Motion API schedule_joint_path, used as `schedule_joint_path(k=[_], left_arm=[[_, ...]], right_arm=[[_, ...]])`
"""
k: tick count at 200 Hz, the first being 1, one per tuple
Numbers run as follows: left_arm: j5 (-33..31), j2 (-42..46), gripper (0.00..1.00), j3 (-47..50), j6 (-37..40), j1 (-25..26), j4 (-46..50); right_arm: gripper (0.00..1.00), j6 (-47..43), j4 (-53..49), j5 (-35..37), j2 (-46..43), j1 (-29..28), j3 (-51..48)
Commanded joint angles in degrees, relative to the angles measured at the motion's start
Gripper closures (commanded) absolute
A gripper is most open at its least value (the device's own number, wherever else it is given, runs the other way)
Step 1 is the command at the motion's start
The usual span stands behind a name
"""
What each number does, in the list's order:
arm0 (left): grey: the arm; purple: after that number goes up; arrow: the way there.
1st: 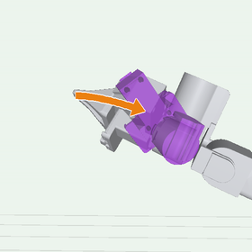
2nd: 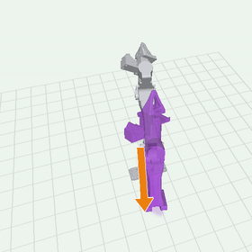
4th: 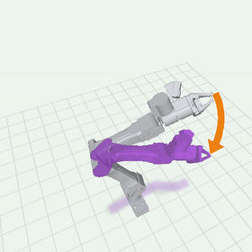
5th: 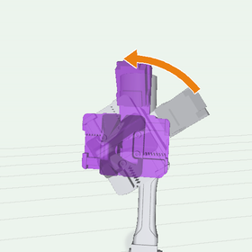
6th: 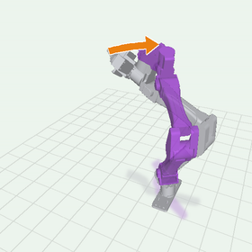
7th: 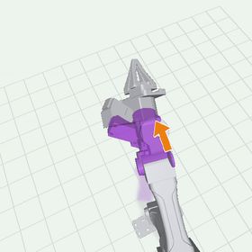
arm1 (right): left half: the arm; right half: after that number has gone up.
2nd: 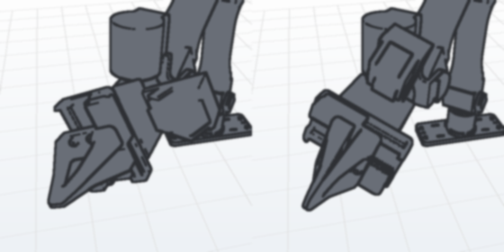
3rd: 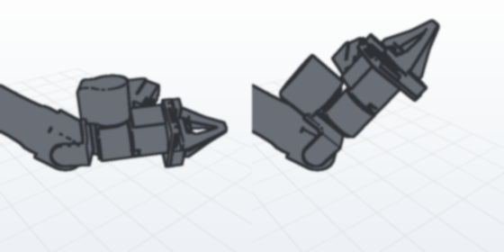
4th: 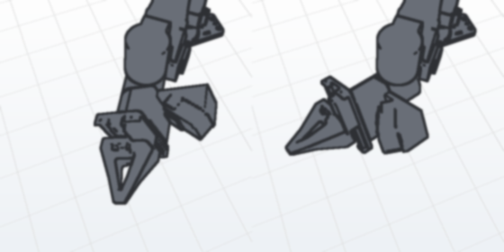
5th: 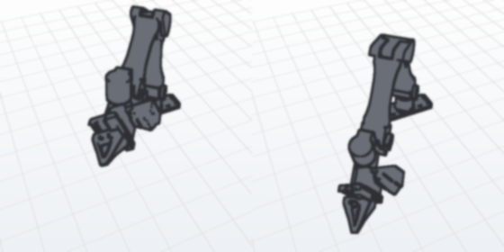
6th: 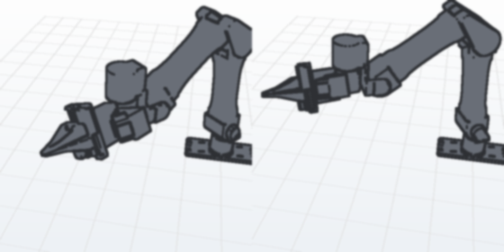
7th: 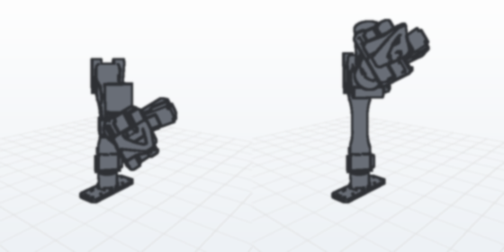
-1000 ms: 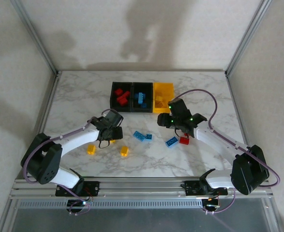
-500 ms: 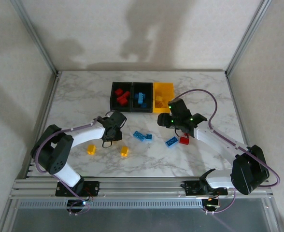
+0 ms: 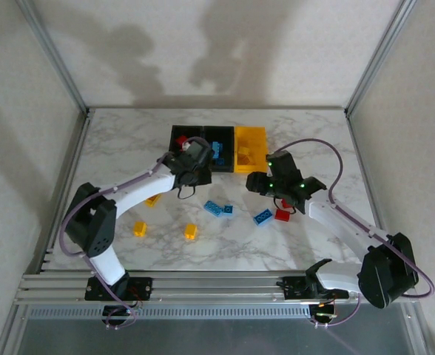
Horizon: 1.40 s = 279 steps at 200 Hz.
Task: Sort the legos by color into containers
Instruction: Place the lego in the container.
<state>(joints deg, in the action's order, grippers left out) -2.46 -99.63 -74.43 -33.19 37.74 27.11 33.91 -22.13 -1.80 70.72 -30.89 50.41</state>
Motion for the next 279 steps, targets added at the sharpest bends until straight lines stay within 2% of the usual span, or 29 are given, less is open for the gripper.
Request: schedule_joint_path(k=[1,45,106,145,192,221,238,279], left_arm=[[1.1,-4.8,0.79,-7.4,0.3,1.7,2.4],[3.2,-16.0,0.79,-22.8,0.6,3.0,4.6],[4.4,-30.5,0.79,-44.3,0.3,3.4,9.2],[7.1,-38.2,0.75,-55.5,-1.2,3.4,10.4],[8.7,-41.4,0.67,-58.4,-2.4,3.5,8.2],[8.5,-41.6,0.53,-58.6,-2.4,3.4,8.2],[8.3,-41.1,0.47,-58.7,-2.2,3.4,8.5],[8.4,-38.1,0.48,-57.5,-1.8,3.6,8.8]], right_arm=[[0.47,-0.2,-0.4,-1.1,-2.2,1.8,-1.0],[0.47,-1.0,-2.0,-1.9,-5.0,5.8,-2.7],[0.47,-2.2,-3.2,-2.3,-7.5,7.9,-3.8],[0.46,-2.5,-3.8,-2.6,-8.0,8.5,-4.1],[0.47,-2.9,-4.5,-2.3,-9.1,9.1,-4.2],[0.46,-2.8,-4.4,-2.5,-9.3,9.2,-4.4],[0.46,-2.7,-4.3,-2.6,-9.4,9.2,-4.4],[0.46,-2.5,-4.7,-2.4,-9.5,9.2,-3.8]])
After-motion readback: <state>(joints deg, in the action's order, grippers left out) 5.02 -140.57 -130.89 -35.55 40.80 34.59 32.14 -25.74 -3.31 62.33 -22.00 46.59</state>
